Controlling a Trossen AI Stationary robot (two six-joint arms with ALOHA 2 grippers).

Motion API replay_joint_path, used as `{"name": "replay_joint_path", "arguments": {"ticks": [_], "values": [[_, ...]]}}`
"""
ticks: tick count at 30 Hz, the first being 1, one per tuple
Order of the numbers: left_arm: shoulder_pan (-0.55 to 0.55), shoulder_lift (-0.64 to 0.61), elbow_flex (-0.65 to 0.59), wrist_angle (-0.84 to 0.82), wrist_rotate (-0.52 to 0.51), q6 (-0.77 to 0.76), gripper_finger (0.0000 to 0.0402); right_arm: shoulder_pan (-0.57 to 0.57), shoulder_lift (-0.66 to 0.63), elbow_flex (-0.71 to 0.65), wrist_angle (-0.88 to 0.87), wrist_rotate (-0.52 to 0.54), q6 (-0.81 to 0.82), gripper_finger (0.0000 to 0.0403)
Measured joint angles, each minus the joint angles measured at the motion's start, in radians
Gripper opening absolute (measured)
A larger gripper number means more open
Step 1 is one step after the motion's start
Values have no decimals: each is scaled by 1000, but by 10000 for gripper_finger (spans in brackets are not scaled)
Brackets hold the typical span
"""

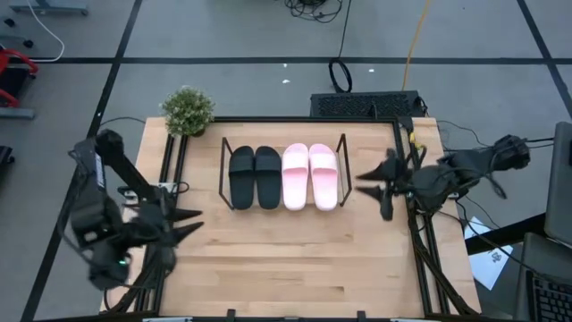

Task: Pick and place slides into the shelf
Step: Return to Home Position

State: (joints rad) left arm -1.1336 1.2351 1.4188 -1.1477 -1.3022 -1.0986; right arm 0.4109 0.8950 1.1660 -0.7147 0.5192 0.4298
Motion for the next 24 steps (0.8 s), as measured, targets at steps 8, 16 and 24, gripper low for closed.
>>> {"name": "replay_joint_path", "arguments": {"ticks": [8, 16, 24], "values": [[203, -23, -156, 166, 56, 31, 118, -106, -150, -324, 452, -105, -192, 134], [323, -285, -256, 168, 45, 226, 118, -334, -378, -333, 404, -282, -313, 134], [261, -657, -591, 352, 39, 324, 118, -379, -562, -373, 211, -292, -235, 134]]}}
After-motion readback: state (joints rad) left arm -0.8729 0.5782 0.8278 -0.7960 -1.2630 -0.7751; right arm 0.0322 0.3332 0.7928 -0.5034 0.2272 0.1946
